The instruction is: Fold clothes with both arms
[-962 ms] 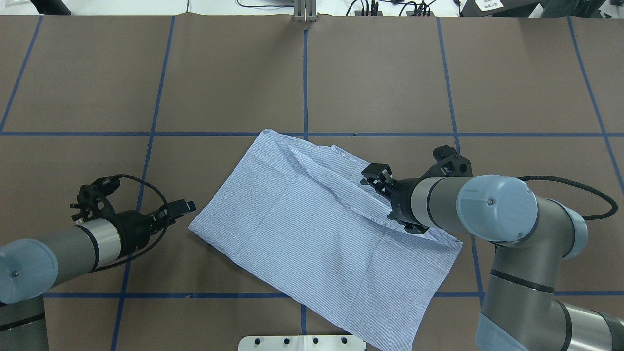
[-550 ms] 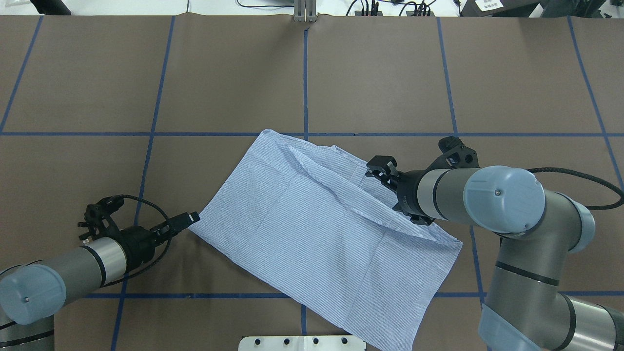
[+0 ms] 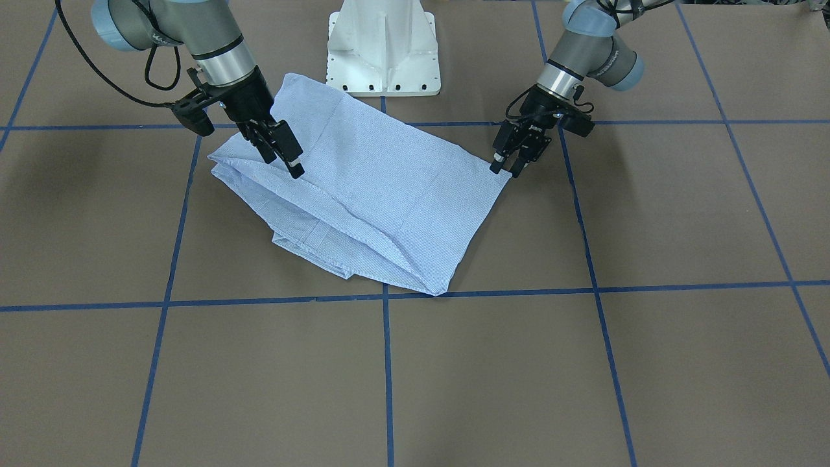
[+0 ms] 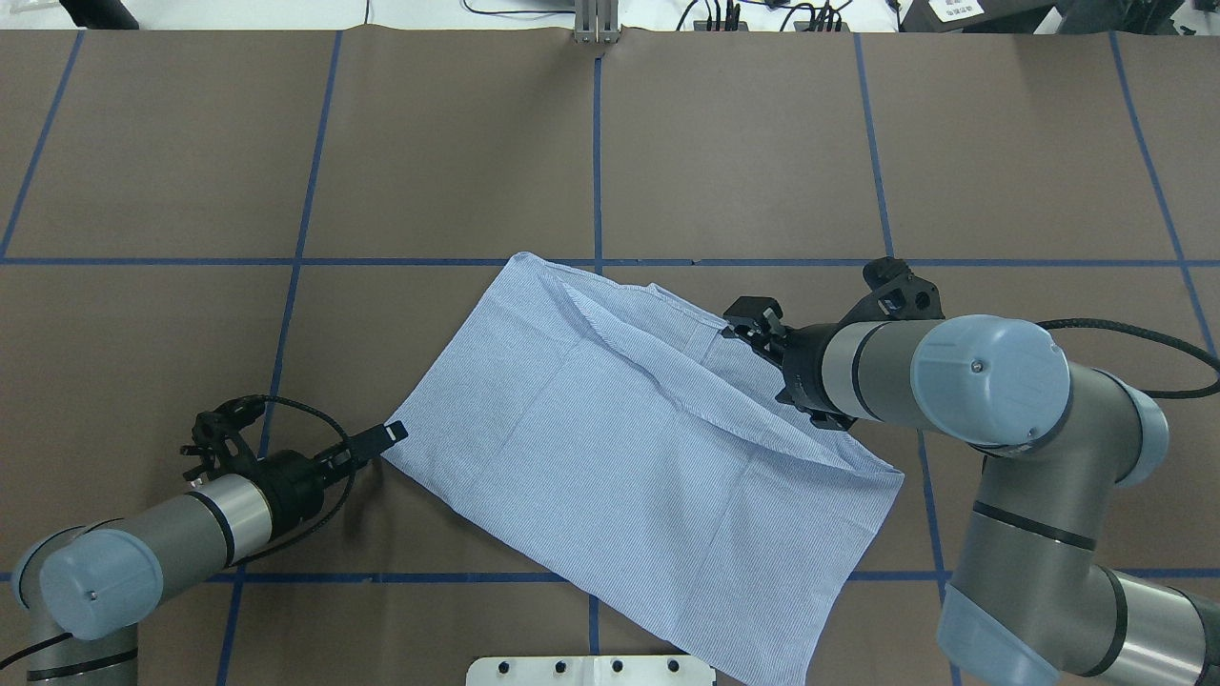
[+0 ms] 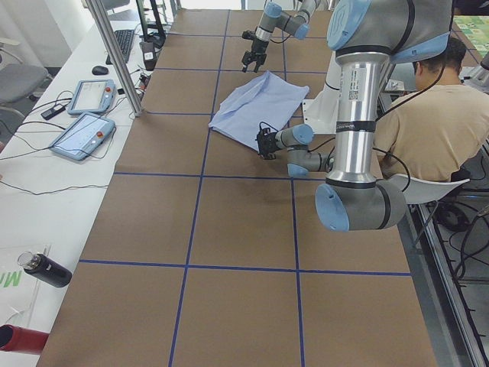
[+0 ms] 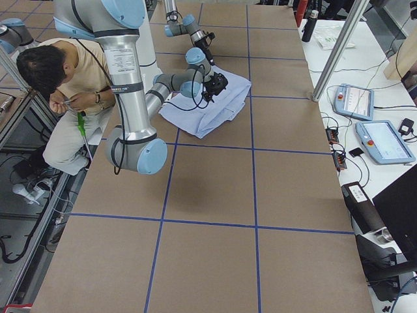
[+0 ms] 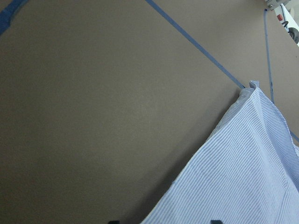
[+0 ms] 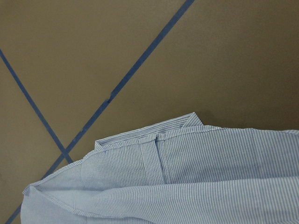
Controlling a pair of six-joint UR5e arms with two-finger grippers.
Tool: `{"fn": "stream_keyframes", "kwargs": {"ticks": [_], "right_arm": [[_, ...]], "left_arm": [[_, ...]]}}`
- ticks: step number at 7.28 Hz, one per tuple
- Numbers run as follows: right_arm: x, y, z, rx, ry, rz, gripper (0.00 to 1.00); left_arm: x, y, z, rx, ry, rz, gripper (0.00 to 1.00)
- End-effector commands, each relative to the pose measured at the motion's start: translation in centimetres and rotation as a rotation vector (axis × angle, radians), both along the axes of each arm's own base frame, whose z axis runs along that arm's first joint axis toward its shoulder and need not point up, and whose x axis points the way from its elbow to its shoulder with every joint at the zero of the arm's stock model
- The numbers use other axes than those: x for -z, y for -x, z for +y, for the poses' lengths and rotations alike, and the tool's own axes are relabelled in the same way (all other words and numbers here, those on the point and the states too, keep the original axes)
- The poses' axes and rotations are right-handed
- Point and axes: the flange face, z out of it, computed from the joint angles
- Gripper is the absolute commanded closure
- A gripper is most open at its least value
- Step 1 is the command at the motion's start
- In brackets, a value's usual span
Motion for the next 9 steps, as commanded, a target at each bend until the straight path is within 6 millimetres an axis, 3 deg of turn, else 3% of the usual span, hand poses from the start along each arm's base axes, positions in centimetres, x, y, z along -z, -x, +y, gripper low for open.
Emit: {"fn": "stream_keyframes", "kwargs": {"ticks": [1, 2, 4, 6, 8, 9], "right_arm": [[-0.1, 0.0, 0.0, 0.000, 0.001, 0.002, 0.00], [-0.1, 0.0, 0.0, 0.000, 0.001, 0.002, 0.00], [-0.1, 0.0, 0.0, 0.001, 0.001, 0.001, 0.00], [-0.8, -0.2, 0.1, 0.000, 0.007, 0.014, 0.00], [-0.7, -0.2, 0.1, 0.000, 0.005, 0.011, 0.00], [-0.8, -0.2, 0.1, 0.001, 0.007, 0.014, 0.00]], "left_arm": [[-0.4, 0.1, 0.0, 0.002, 0.000, -0.009, 0.30], [-0.3, 0.0, 0.0, 0.000, -0.001, -0.006, 0.41], [-0.1, -0.1, 0.0, -0.001, -0.001, -0.003, 1.00], [-0.4, 0.1, 0.1, -0.007, 0.000, -0.010, 1.00], [0.9, -0.1, 0.0, -0.010, -0.009, 0.011, 1.00], [2.1, -0.2, -1.9, 0.007, -0.086, -0.023, 1.00]]}}
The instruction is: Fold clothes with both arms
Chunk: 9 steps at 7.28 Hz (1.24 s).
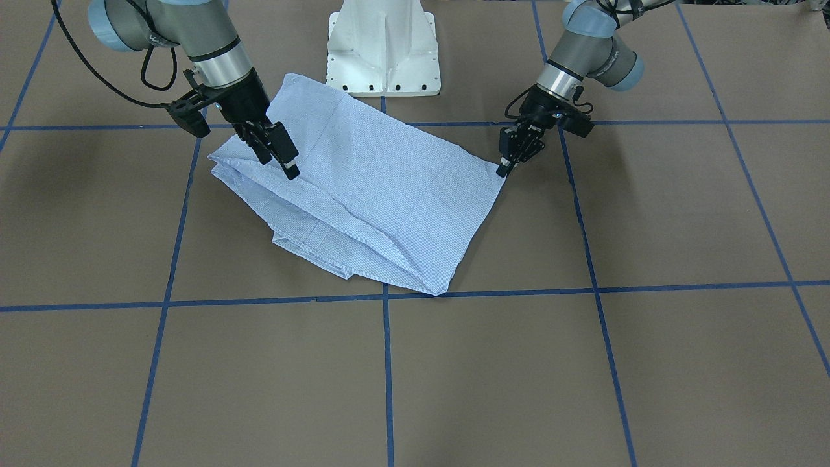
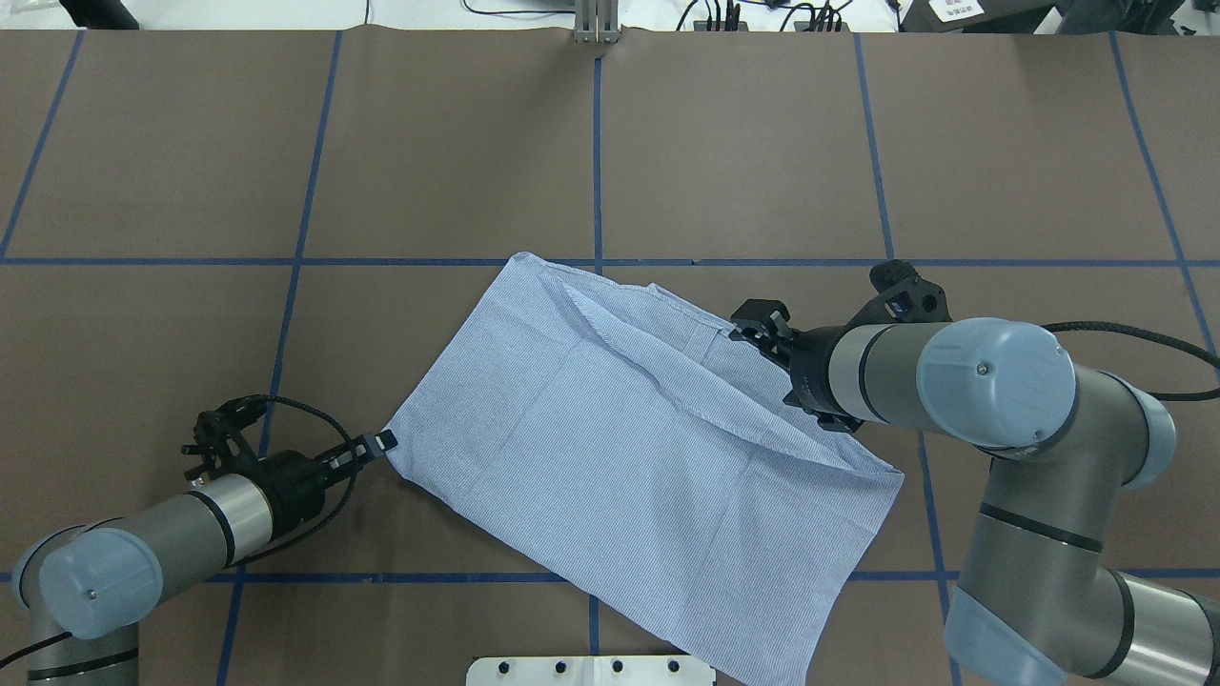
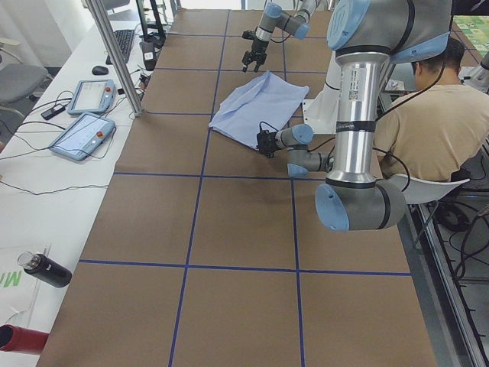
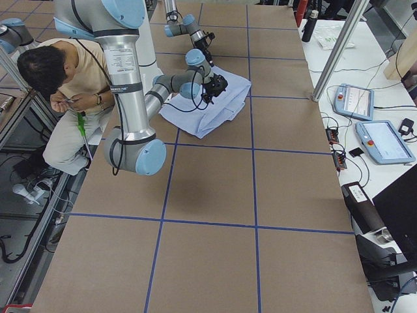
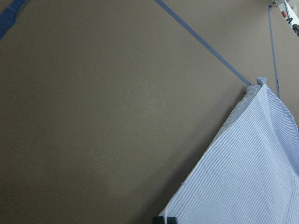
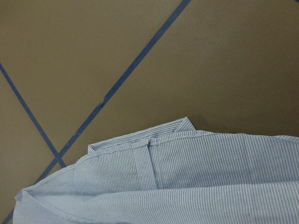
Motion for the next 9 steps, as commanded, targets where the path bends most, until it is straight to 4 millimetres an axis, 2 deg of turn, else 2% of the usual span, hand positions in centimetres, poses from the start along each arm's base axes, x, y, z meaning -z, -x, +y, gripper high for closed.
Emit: {"fn": "stream_keyframes", "kwargs": {"ticks": [1, 2, 3, 4, 5, 6, 7, 8, 9], "right_arm": [[-0.2, 0.0, 0.0, 0.000, 0.001, 0.003, 0.00], [-0.3, 0.0, 0.0, 0.000, 0.003, 0.006, 0.00], [-0.7, -0.2, 0.0, 0.000, 0.006, 0.011, 0.00], [-0.7, -0.2, 0.0, -0.002, 0.006, 0.011, 0.00], [-0.5, -0.3, 0.1, -0.001, 0.004, 0.007, 0.00], [-0.5, -0.3, 0.1, 0.000, 0.004, 0.007, 0.00], [-0.5, -0.4, 0.0, -0.003, 0.004, 0.009, 0.00], [-0.7, -0.5, -0.1, -0.006, 0.006, 0.011, 0.00], [-0.7, -0.6, -0.2, -0.009, 0.006, 0.011, 0.00]], "left_arm": [[5.6, -1.2, -6.8, 0.079, -0.119, -0.008, 1.00], [7.3, -3.5, -12.4, 0.087, -0.104, -0.038, 1.00], [8.0, -4.1, -17.1, 0.111, -0.137, -0.085, 1.00], [7.1, -2.4, -20.6, 0.136, -0.168, -0.146, 1.00], [6.5, 0.7, -23.8, 0.139, -0.209, -0.200, 1.00], [6.6, 2.3, -27.6, 0.142, -0.226, -0.239, 1.00], [7.7, 0.3, -31.2, 0.144, -0.225, -0.268, 1.00], [8.8, -2.1, -33.5, 0.141, -0.218, -0.290, 1.00], [8.8, -2.5, -34.0, 0.137, -0.214, -0.296, 1.00]]}}
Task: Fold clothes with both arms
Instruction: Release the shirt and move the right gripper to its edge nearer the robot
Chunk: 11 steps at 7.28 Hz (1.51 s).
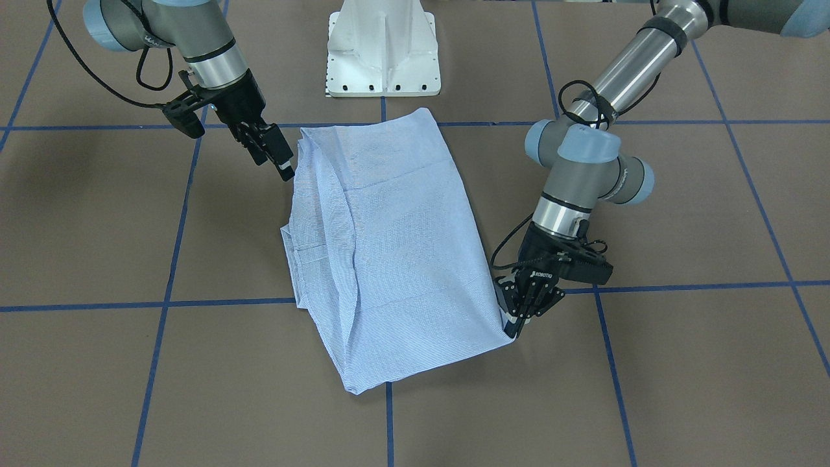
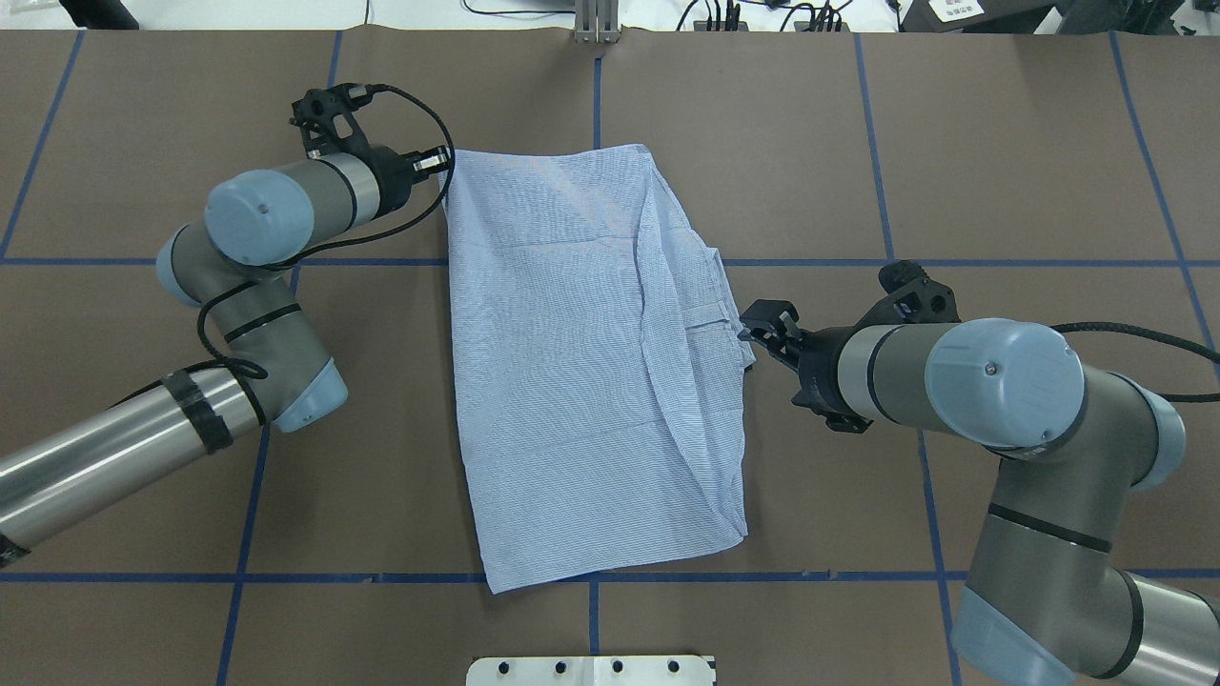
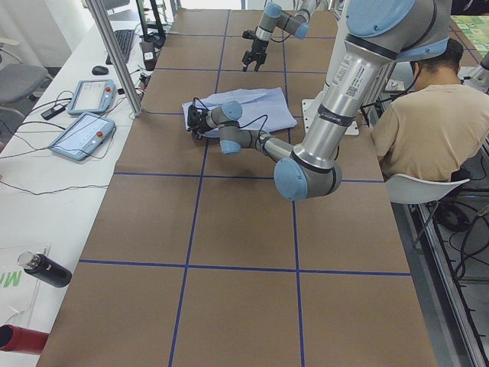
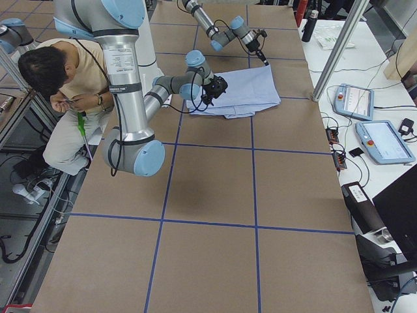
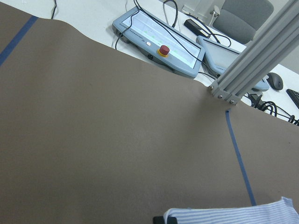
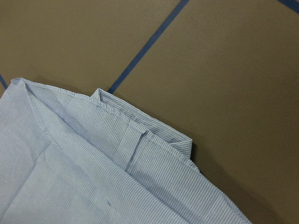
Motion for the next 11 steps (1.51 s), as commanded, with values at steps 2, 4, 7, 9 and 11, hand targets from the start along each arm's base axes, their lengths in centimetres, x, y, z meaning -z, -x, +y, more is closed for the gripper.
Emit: {"fn": "stream_keyframes", "kwargs": {"ticks": [2, 4, 7, 9, 11], "right_arm": [[-0.2, -0.1, -0.1, -0.002, 0.002, 0.004, 0.00], [0.9, 1.0, 0.4, 0.009, -0.009, -0.013, 0.00], [1.6, 9.1, 3.5, 0.136, -0.070, 0.099, 0.00], [2.4, 11.8, 6.3, 0.392, -0.259, 0.343, 0.00], [0.9, 12.4, 6.9, 0.560, -0.376, 0.492, 0.00]], "left_arm": [[0.6, -1.3, -3.3, -0.004, -0.020, -0.073, 0.43], [3.1, 0.3, -3.3, -0.008, -0.056, -0.045, 0.33], [3.6, 8.8, 3.9, -0.119, -0.054, 0.002, 0.32], [3.1, 13.5, 8.8, -0.159, -0.055, 0.017, 0.32], [3.1, 13.7, 8.9, -0.158, -0.057, 0.018, 0.32]]}}
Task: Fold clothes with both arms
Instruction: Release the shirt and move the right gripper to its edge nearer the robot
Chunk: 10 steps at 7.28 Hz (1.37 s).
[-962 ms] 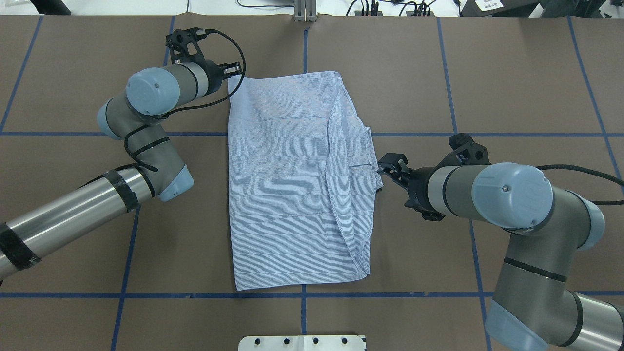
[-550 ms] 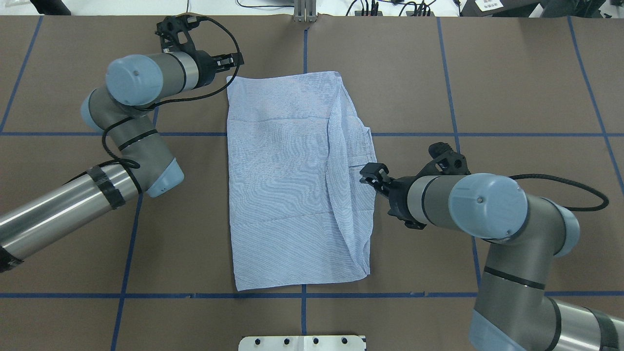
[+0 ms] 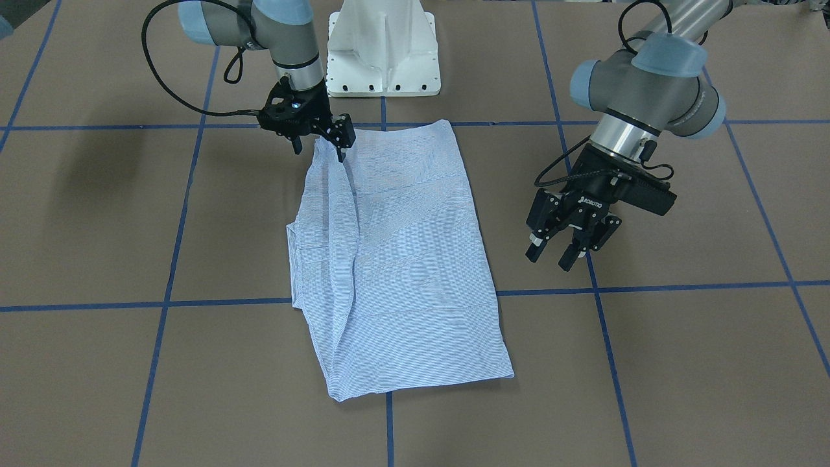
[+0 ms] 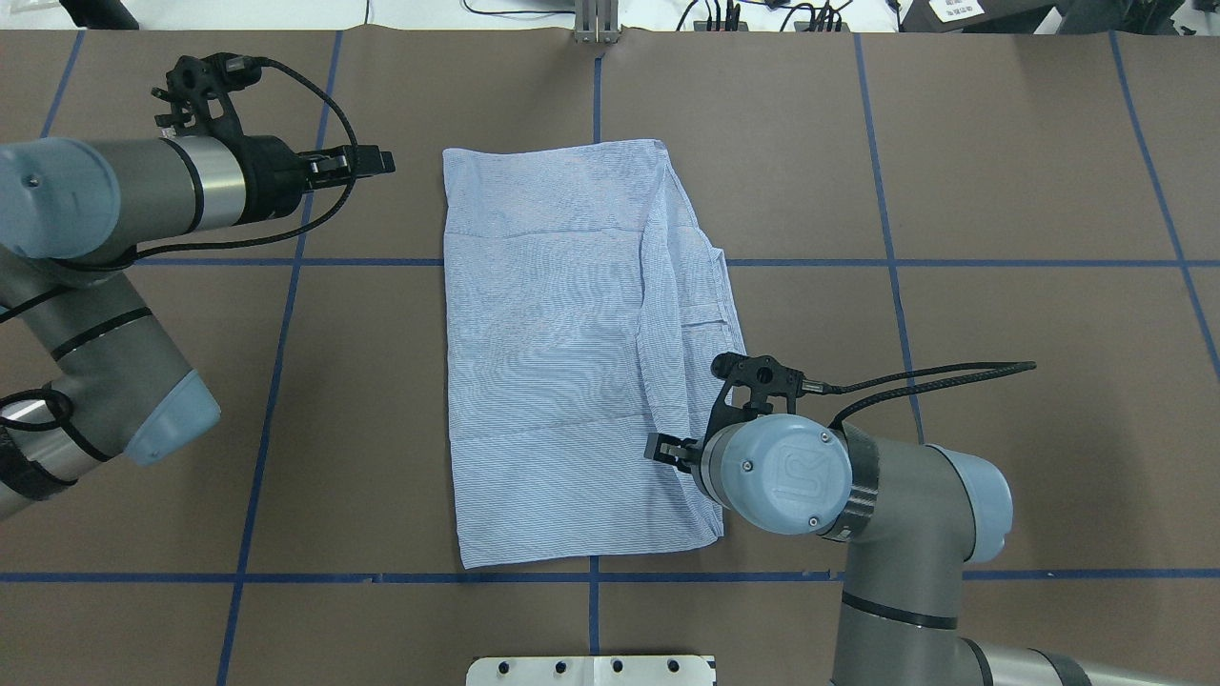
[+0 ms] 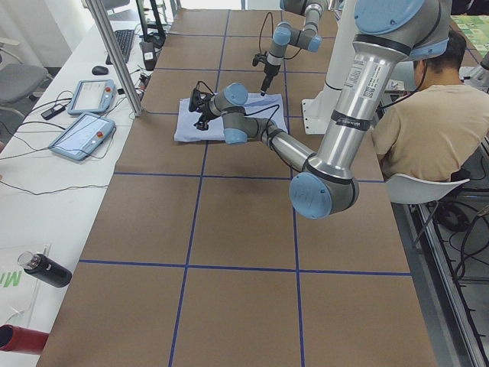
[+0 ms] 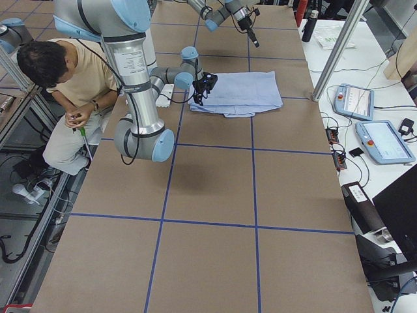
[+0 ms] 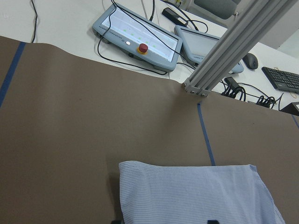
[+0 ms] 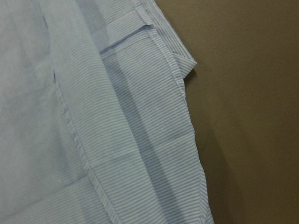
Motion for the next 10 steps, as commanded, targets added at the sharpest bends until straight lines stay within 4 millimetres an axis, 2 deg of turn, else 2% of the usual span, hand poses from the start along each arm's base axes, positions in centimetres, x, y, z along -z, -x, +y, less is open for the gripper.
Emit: {"fn": "stream_keyframes", "kwargs": {"ticks": [1, 2, 4, 5, 7, 8, 10], "right_arm": [[-0.7, 0.9, 0.3, 0.142, -0.098, 0.114, 0.00], [0.4, 1.9, 0.0, 0.146, -0.106, 0.106, 0.00], [0.9, 2.4, -0.3, 0.157, -0.143, 0.114, 0.00], [0.4, 3.7, -0.7, 0.172, -0.150, 0.140, 0.00], [0.0, 3.6, -1.5, 0.205, -0.186, 0.163, 0.00], [0.0, 2.9, -2.7, 0.204, -0.190, 0.166, 0.00], [-2.4, 2.1, -5.9, 0.233, -0.222, 0.229, 0.00]], "left_arm": [[0.0, 0.5, 0.4, -0.003, 0.001, 0.003, 0.32], [0.0, 0.4, 0.4, -0.006, 0.004, 0.005, 0.32], [-0.2, 0.4, 0.5, -0.006, 0.006, 0.003, 0.32], [-0.3, 0.5, 0.4, -0.005, 0.008, 0.003, 0.32], [-0.3, 0.4, 0.5, -0.006, 0.009, 0.004, 0.32], [-0.3, 0.5, 0.4, -0.006, 0.009, 0.004, 0.32], [0.0, 0.6, 0.5, -0.005, 0.007, 0.010, 0.31]]}}
